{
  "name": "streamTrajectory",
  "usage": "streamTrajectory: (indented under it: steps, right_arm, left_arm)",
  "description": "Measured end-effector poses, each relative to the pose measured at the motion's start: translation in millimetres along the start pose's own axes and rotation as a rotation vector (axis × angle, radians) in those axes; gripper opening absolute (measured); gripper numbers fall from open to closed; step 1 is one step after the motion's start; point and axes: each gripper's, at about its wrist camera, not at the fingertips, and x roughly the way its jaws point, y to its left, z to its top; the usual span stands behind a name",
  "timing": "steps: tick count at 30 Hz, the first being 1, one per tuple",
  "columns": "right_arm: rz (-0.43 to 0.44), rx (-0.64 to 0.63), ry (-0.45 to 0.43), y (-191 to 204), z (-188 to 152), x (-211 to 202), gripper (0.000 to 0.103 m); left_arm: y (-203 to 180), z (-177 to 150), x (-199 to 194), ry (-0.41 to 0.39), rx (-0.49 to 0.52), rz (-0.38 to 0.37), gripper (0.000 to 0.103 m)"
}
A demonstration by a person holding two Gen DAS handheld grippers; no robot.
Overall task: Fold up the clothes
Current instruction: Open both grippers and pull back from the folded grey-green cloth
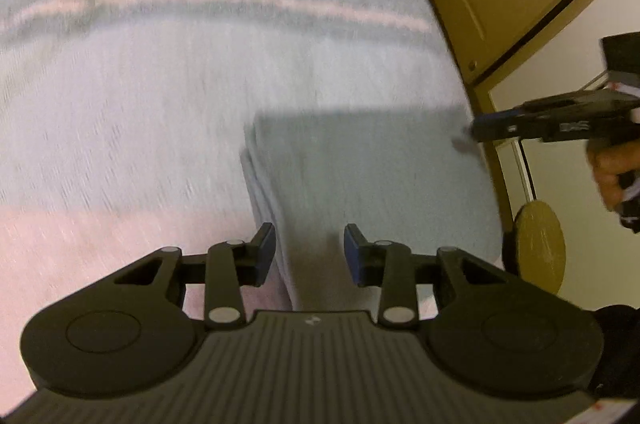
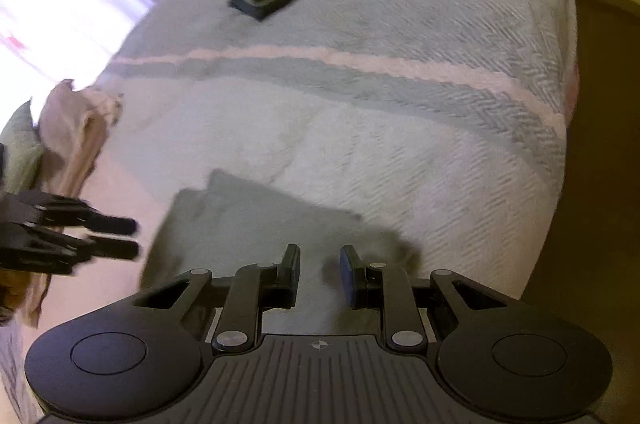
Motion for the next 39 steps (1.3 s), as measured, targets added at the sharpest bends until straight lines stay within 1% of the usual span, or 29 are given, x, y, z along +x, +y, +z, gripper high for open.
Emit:
streamTrajectory:
  steps: [2,4,7,9,10,11,12,14,15,18,19,22,26,31,33,34,35,36,37,38,39]
  right_arm:
    - [-0.009,-0.026,0.033,1,-13,12,0.019]
    - [-0.008,-0.006,0.031,-10,-22,25,0.019]
    - [0.009,0.016,0.025,-19,-21,30,0.019]
    - [0.013,0.016,0.026,-14,-19,20,0.020]
    - [0.000,0.008,0.025,-10,-20,12,0.020]
    - [-0.017,0.000,0.029,-5,-22,4,0.027]
    - [-0.030,-0.001,0.034,-2,-24,-4,0.040]
    - [-0.034,0.003,0.035,9,-34,-25,0.053]
    - [-0.040,-0.001,0.039,16,-40,-34,0.056]
    - [-0.063,-0.010,0.050,37,-58,-61,0.060]
    - [-0.065,-0.010,0.055,44,-62,-67,0.060]
    - [-0.089,-0.047,0.066,65,-78,-84,0.063]
    - [-0.093,-0.107,0.061,86,-93,-96,0.064]
    - [-0.087,-0.110,0.064,94,-104,-100,0.066]
    - [-0.094,-0.127,0.072,97,-106,-99,0.066]
    - [-0.106,-0.145,0.076,99,-107,-98,0.066]
    - [-0.125,-0.175,0.080,103,-109,-97,0.067]
    - [-0.144,-0.221,0.081,108,-110,-96,0.067]
    - [-0.160,-0.274,0.082,112,-113,-94,0.068]
    - [-0.186,-0.358,0.083,118,-116,-89,0.069]
    - [-0.206,-0.429,0.087,122,-121,-84,0.071]
  left_arm:
    - [4,-10,21,0.010,-0.028,0.004,0.032]
    - [7,-14,40,0.013,-0.046,0.007,0.038]
    - [15,-14,51,-0.017,-0.095,0.003,0.039]
    - [9,-17,40,-0.039,-0.090,0.030,0.038]
    - [5,-19,32,-0.046,-0.089,0.053,0.034]
    - [2,-22,22,-0.049,-0.097,0.076,0.031]
    - [-2,-26,11,-0.055,-0.105,0.101,0.031]
    - [-13,-36,-13,-0.080,-0.125,0.144,0.031]
    - [-16,-41,-25,-0.090,-0.139,0.156,0.031]
    - [-33,-60,-59,-0.121,-0.183,0.187,0.032]
    - [-40,-67,-67,-0.127,-0.194,0.195,0.034]
    - [-61,-83,-86,-0.148,-0.199,0.228,0.036]
    - [-83,-99,-100,-0.174,-0.184,0.219,0.036]
    - [-94,-109,-110,-0.181,-0.172,0.209,0.037]
    - [-98,-111,-111,-0.179,-0.137,0.221,0.042]
    - [-101,-111,-110,-0.175,-0.099,0.235,0.047]
    - [-105,-112,-108,-0.174,-0.041,0.255,0.055]
    - [-112,-113,-106,-0.176,0.038,0.285,0.061]
    - [-122,-114,-101,-0.181,0.147,0.326,0.073]
    - [-132,-118,-95,-0.182,0.271,0.367,0.080]
    - [-140,-122,-86,-0.179,0.396,0.401,0.081]
